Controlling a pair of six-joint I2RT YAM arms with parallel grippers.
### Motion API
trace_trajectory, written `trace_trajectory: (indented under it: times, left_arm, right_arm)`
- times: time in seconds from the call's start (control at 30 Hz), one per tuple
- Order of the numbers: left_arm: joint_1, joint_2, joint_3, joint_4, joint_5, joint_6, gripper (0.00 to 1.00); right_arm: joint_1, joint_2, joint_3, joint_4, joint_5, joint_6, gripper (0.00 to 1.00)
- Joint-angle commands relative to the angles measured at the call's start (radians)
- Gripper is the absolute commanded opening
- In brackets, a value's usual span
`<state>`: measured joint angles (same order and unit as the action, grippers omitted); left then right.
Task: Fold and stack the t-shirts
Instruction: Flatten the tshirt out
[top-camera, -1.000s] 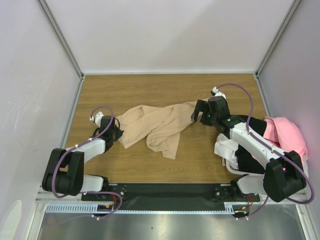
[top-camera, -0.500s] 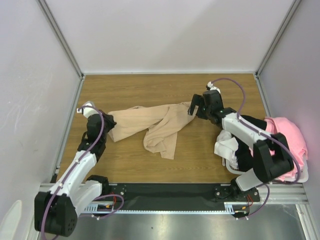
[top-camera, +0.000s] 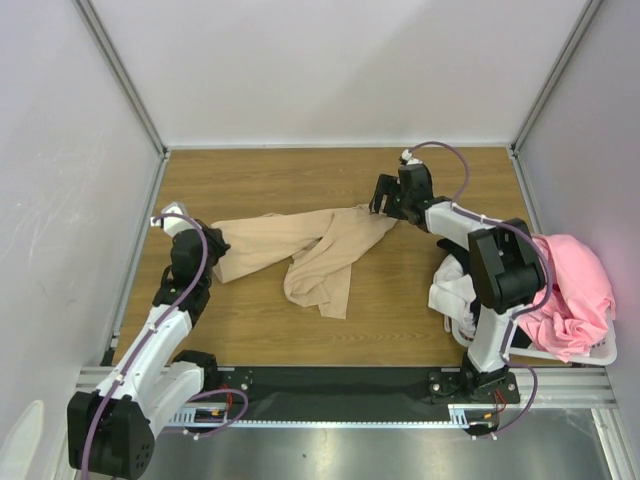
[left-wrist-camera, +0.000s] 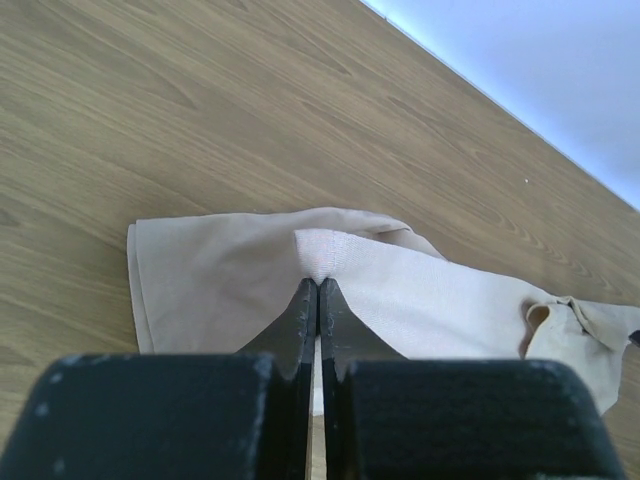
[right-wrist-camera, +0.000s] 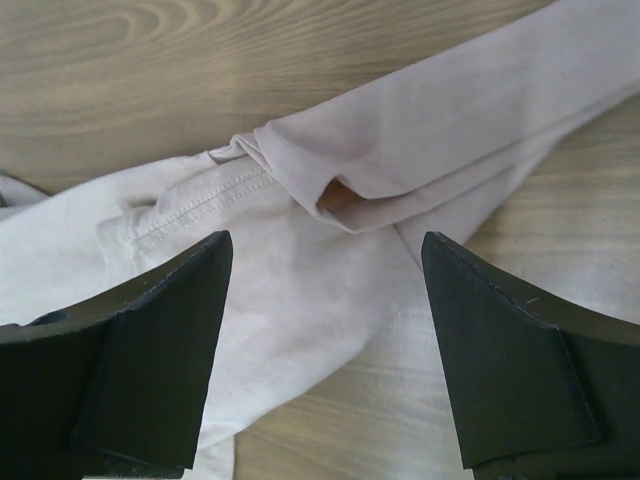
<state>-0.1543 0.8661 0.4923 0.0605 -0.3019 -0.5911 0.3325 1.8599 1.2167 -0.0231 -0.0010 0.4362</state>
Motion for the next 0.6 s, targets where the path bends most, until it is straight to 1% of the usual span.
trace_trajectory:
  times: [0.0,0.1,0.2,0.23,0.3,0.33,0.4,0.47,0.5,0.53,0.57]
  left_arm:
    - [0.007,-0.001,0.031,0.022,-0.034,0.031,0.00]
    - [0.007,-0.006,0.029,0.019,-0.039,0.034,0.00]
    - [0.007,-0.013,0.029,0.013,-0.043,0.037,0.00]
    - [0.007,-0.015,0.029,0.013,-0.043,0.037,0.00]
    - [0.007,-0.021,0.026,0.012,-0.048,0.039,0.00]
    - [0.007,-0.025,0.026,0.012,-0.049,0.040,0.00]
    - [0.007,-0.030,0.026,0.004,-0.059,0.045,0.00]
    - [0.007,-0.036,0.028,0.002,-0.066,0.050,0.00]
    - [0.007,-0.035,0.028,0.002,-0.069,0.050,0.00]
    - [0.007,-0.036,0.029,0.001,-0.072,0.051,0.00]
    - [0.007,-0.038,0.031,0.001,-0.074,0.051,0.00]
  right_arm:
    - [0.005,0.035,0.047,0.080,-0.053,-0.076,0.81]
    - [0.005,0.064,0.066,0.069,-0.027,-0.111,0.81]
    - [0.005,0.090,0.086,0.063,-0.030,-0.137,0.76]
    - [0.007,0.097,0.089,0.066,-0.034,-0.143,0.73]
    - [0.005,0.117,0.101,0.074,-0.039,-0.151,0.70]
    - [0.005,0.123,0.106,0.075,-0.047,-0.154,0.65]
    - [0.005,0.143,0.119,0.083,-0.066,-0.160,0.61]
    - [0.007,0.166,0.141,0.080,-0.077,-0.162,0.51]
    - [0.007,0.173,0.147,0.075,-0.080,-0.162,0.51]
    - [0.007,0.179,0.155,0.072,-0.085,-0.162,0.47]
    - [0.008,0.183,0.159,0.068,-0.086,-0.162,0.45]
